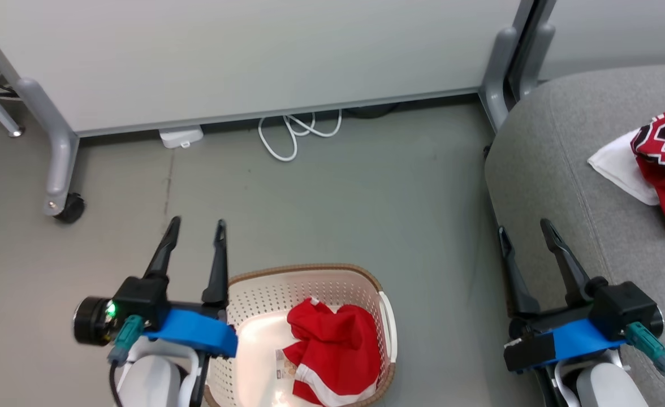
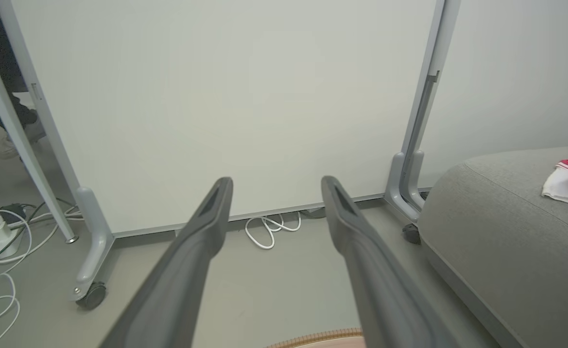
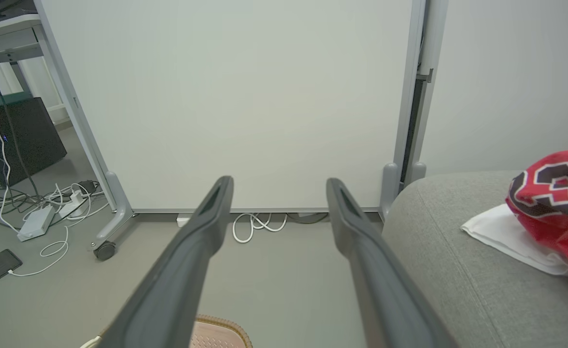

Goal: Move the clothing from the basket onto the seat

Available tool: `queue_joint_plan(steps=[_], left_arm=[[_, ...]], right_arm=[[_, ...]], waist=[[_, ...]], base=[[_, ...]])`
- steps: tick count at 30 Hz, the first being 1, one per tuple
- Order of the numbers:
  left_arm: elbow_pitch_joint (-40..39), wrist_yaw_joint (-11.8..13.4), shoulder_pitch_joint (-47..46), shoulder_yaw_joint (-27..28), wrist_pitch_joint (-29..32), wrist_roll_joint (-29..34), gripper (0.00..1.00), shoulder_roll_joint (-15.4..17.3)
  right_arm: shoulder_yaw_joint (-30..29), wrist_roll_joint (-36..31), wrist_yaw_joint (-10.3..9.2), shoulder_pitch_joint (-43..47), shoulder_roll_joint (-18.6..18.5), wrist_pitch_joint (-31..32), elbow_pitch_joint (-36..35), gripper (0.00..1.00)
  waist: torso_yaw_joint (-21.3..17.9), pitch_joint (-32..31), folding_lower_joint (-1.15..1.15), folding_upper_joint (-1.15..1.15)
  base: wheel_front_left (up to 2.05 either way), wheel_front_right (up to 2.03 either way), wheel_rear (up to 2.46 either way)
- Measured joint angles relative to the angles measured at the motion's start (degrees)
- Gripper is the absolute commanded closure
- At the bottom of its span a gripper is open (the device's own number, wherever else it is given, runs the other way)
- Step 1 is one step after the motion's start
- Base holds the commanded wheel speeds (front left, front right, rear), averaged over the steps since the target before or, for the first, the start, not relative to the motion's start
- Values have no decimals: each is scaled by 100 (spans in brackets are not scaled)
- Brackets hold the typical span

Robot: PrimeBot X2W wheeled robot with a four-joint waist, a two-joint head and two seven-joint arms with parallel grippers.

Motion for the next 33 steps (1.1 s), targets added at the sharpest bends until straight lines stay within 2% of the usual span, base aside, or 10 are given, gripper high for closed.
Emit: queue_joint_plan(steps=[5,20,26,33], left_arm=[[410,-18,-486,-546,0,-113,0,80],[2529,-22,-2209,-2262,0,-724,0,749],[3451,-22,-2781,-3005,210,-1151,0,793],[4080,-22,-3225,-3793,609,-1733,0,810]], right_arm=[[88,-4,0,-252,1,-1,-81,0],[37,127,0,-893,-1,0,-404,0],[9,144,0,-1088,0,0,-517,0],[19,163,0,-1347,0,0,-645,0]], waist=[[-174,329,0,0],[-789,1750,1,0],[-961,2353,1,0],[-1078,2953,1,0]], base=[[0,0,0],[0,0,0],[0,0,0],[0,0,0]])
